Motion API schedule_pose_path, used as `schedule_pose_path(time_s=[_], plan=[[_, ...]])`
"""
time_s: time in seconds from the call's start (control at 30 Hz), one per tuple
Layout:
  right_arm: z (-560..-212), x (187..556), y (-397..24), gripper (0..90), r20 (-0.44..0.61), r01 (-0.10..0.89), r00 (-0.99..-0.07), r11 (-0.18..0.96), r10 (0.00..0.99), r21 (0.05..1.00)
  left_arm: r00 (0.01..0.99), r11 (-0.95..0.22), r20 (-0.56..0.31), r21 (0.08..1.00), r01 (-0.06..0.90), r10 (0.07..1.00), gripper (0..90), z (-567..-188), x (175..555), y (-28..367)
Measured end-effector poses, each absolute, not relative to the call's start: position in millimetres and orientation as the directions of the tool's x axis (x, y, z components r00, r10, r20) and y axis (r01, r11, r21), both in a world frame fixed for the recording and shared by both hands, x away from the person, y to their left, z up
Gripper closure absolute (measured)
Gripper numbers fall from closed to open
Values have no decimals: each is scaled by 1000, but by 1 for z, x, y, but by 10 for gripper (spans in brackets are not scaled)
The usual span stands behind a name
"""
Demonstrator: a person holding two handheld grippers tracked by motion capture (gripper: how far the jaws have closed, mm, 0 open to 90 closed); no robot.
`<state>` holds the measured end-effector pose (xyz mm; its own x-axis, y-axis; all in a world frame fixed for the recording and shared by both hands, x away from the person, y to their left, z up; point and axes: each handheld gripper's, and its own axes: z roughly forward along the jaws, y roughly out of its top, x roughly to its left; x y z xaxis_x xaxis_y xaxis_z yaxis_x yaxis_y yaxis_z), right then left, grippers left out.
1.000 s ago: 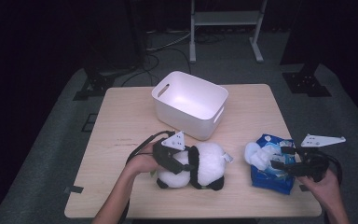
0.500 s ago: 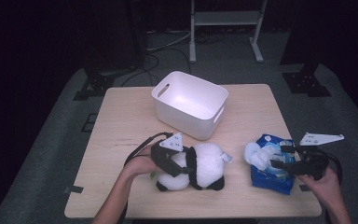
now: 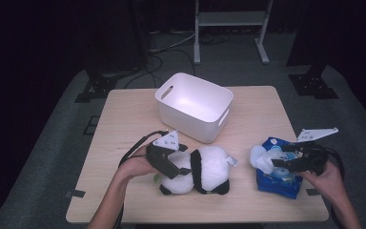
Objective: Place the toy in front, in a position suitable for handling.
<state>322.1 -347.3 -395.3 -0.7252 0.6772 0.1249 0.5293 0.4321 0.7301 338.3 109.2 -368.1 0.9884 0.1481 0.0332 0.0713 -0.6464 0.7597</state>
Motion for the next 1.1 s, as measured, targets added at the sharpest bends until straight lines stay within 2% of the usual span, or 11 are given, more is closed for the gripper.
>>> schedule_pose_path(time_s=[0.73, 0.97, 1.1], plan=[[-419, 345, -322, 557, 38, 522, -774, 603, 632, 603, 968, -617, 14, 772, 150, 252, 158, -374, 328, 158], [-423, 343, -319, 752, -26, 502, -772, 634, 635, 588, 962, -612, 9, 773, 167, 274, 157, -379, 326, 168], [-423, 342, -318, 847, -28, 497, -779, 643, 627, 583, 958, -602, 5, 778, 177, 287, 157, -382, 326, 173]])
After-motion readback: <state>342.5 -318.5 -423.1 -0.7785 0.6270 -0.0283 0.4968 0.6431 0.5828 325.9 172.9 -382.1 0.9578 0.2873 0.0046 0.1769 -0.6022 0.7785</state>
